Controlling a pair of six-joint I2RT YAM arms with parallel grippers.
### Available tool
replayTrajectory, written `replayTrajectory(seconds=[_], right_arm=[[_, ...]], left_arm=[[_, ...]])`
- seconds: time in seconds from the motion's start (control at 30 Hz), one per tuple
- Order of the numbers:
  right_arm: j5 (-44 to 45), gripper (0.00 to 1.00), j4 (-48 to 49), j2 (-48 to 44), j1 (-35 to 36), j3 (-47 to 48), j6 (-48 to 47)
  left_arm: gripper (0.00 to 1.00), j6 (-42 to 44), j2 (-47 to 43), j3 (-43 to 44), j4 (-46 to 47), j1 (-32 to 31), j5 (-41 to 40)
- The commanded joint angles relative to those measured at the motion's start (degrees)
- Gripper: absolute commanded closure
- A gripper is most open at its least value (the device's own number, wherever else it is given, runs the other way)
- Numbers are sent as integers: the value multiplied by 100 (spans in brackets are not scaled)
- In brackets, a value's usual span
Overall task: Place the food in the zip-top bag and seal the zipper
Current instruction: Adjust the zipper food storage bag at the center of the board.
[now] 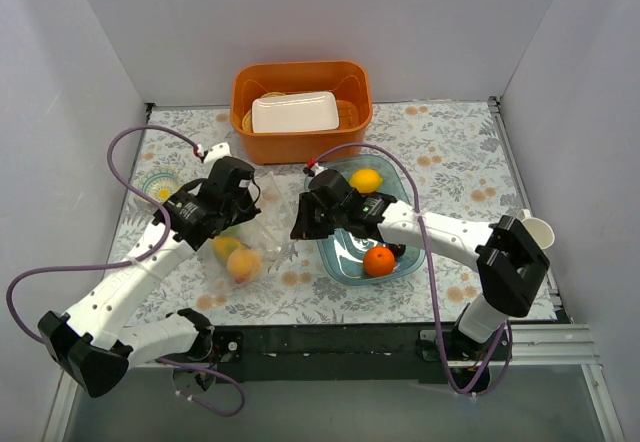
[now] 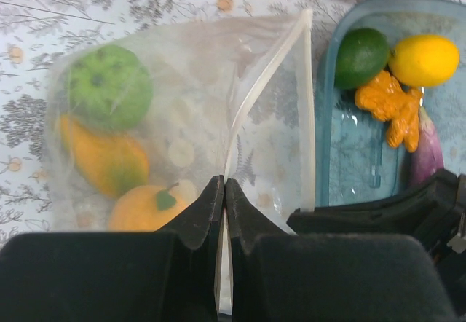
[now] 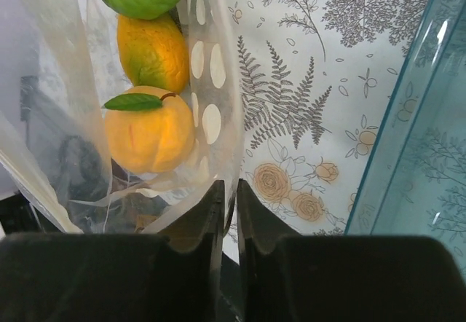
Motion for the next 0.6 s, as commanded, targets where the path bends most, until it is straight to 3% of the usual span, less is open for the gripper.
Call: replayTrajectory(seconds=[0.0,0.03,0.1,0.2,0.4,0.57], right_arm=[[335,71,133,-461,29,4,-139],[588,70,11,-601,29,13,-210],[827,48,-130,-768,29,22,-385],[1284,35,-482,-1094,29,31,-561],[2303,24,-1210,-1727,-120,-241,-694],[2586,23,-2010,-1999,-629,-549,-816]], left_arm=[[100,395,-157,-239,525,33,861],[100,413,-175,-301,656,33,949],[100,474,-192,-450,771,33,1230],[100,483,-148,-591,895,33,1477],[100,483,-227,-627,991,33,1609],[100,466,-228,-645,1062,33,1750]])
